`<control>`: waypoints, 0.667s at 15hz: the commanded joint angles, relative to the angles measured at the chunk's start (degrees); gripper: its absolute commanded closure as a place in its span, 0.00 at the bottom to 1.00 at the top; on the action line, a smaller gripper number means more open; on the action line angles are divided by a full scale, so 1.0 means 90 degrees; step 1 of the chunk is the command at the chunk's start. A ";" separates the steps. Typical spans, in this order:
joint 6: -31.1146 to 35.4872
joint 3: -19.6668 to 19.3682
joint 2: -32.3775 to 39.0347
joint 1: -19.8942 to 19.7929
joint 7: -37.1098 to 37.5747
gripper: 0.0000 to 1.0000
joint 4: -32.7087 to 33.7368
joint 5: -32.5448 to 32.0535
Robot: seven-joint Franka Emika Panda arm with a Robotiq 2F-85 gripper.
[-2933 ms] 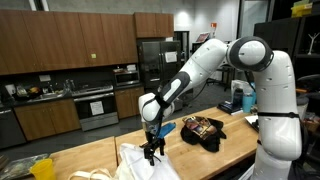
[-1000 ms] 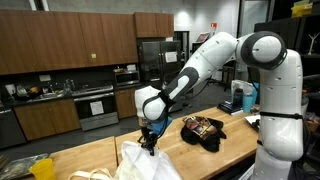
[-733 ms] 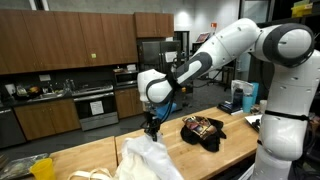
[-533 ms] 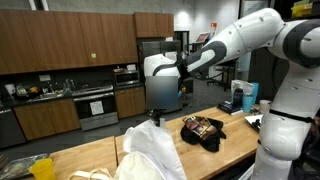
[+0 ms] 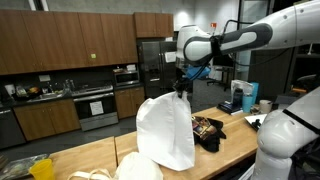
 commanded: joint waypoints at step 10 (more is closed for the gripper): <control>0.0279 -0.0001 -0.0142 -0.0384 0.0096 0.99 -0.0248 -0.0139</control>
